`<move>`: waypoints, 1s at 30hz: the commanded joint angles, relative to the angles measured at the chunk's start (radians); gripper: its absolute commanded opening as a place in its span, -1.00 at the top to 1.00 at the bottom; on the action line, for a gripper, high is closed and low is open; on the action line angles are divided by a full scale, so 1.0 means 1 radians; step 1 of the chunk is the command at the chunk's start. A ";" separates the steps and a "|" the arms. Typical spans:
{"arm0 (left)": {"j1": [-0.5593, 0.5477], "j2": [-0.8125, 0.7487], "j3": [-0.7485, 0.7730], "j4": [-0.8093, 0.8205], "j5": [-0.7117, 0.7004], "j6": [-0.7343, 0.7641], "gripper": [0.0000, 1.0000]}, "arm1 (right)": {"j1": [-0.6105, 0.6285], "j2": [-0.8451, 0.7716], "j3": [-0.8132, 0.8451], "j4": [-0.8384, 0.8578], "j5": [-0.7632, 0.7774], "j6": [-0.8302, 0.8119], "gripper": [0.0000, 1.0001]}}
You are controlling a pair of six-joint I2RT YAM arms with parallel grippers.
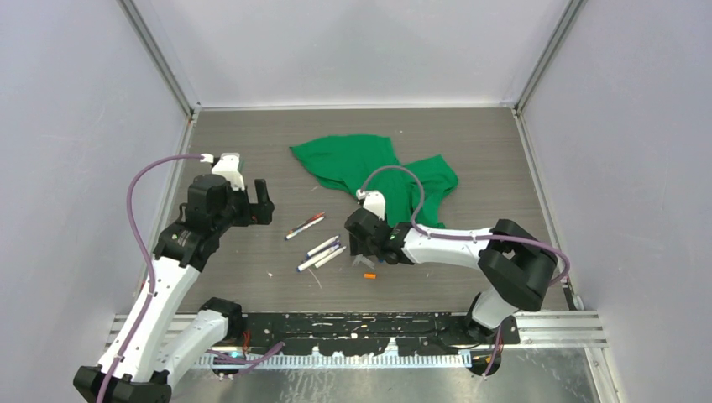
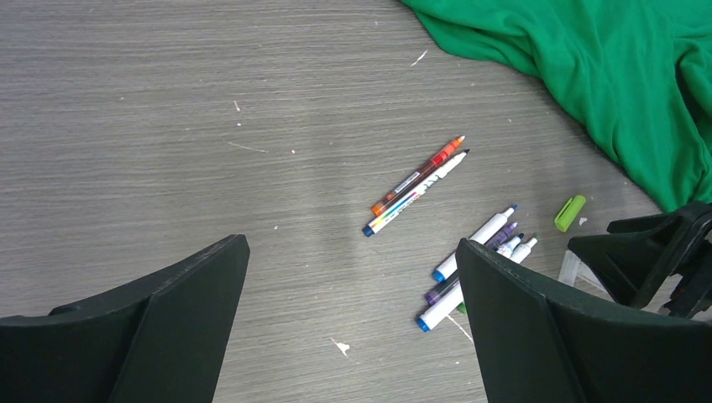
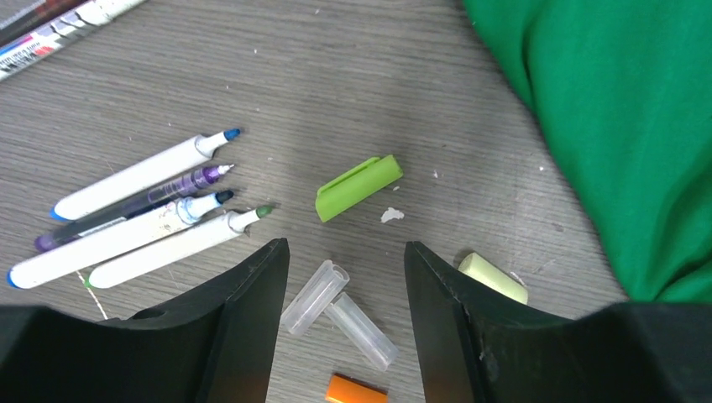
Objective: Insert the pens into the pen caps
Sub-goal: Pick up the pen cap from the center of the board.
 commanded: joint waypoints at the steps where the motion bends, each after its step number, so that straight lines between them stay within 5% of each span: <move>1: -0.002 -0.020 0.004 0.042 0.000 0.012 -0.96 | 0.030 0.023 0.048 -0.015 0.069 0.043 -0.17; 30: -0.003 -0.044 -0.003 0.040 0.008 0.013 -0.96 | 0.037 0.193 0.176 -0.096 0.209 0.038 0.08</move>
